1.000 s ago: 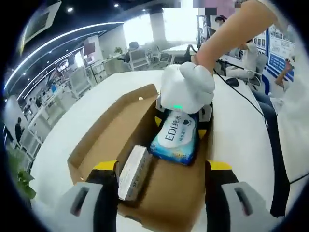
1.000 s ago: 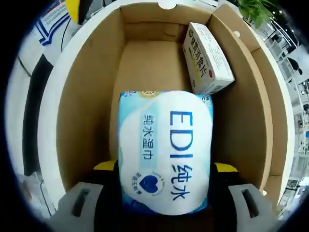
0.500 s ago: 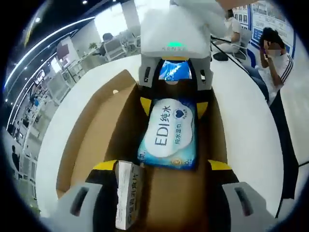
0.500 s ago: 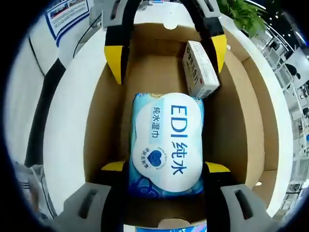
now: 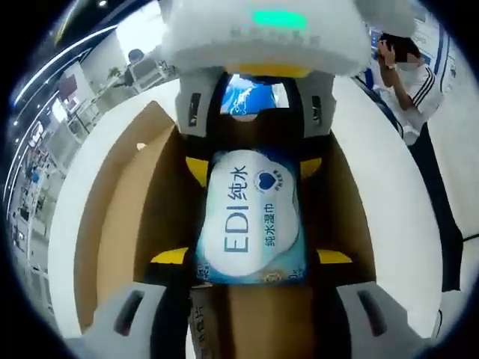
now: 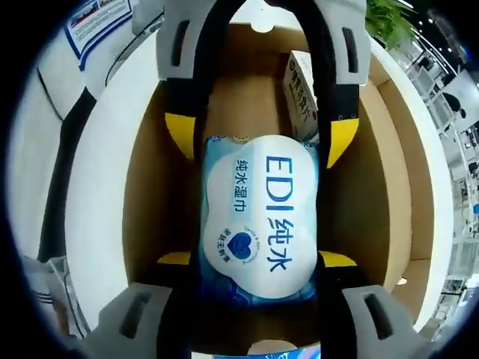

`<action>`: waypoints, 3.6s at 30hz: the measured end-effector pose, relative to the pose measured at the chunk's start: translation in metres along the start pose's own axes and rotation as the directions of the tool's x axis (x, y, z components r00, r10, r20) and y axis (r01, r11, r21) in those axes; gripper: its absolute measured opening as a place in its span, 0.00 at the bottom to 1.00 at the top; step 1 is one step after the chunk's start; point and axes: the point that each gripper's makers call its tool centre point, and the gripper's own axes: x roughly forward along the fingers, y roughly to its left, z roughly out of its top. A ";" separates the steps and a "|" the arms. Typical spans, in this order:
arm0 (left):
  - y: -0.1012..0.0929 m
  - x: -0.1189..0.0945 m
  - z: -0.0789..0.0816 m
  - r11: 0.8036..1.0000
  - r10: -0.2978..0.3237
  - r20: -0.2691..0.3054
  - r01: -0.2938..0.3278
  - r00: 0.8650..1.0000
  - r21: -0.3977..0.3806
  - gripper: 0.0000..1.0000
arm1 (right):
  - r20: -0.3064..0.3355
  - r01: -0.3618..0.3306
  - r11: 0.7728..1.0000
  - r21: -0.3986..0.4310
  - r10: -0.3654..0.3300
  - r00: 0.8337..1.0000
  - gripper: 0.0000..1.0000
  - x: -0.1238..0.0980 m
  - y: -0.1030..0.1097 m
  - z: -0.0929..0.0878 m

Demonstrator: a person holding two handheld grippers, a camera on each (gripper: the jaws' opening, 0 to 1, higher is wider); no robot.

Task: Operate the shoe box by opening the lid, removing the specified soft item, and placing it in the target area until the item is outside and the box remains undamaged.

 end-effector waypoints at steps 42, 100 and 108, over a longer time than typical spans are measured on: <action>-0.007 0.035 -0.016 0.999 -0.004 -0.088 0.001 0.996 -0.033 0.72 | 0.035 -0.032 0.999 0.004 0.031 0.999 0.68 0.024 -0.003 0.002; -0.035 -0.082 0.086 0.996 0.060 0.075 -0.065 0.995 0.066 0.63 | 0.238 0.068 0.995 0.068 -0.082 0.968 0.58 -0.128 0.034 0.029; -0.049 -0.080 0.119 0.992 0.063 0.083 -0.071 0.995 0.106 0.63 | 0.238 0.108 0.990 0.093 -0.127 0.963 0.58 -0.151 0.051 0.006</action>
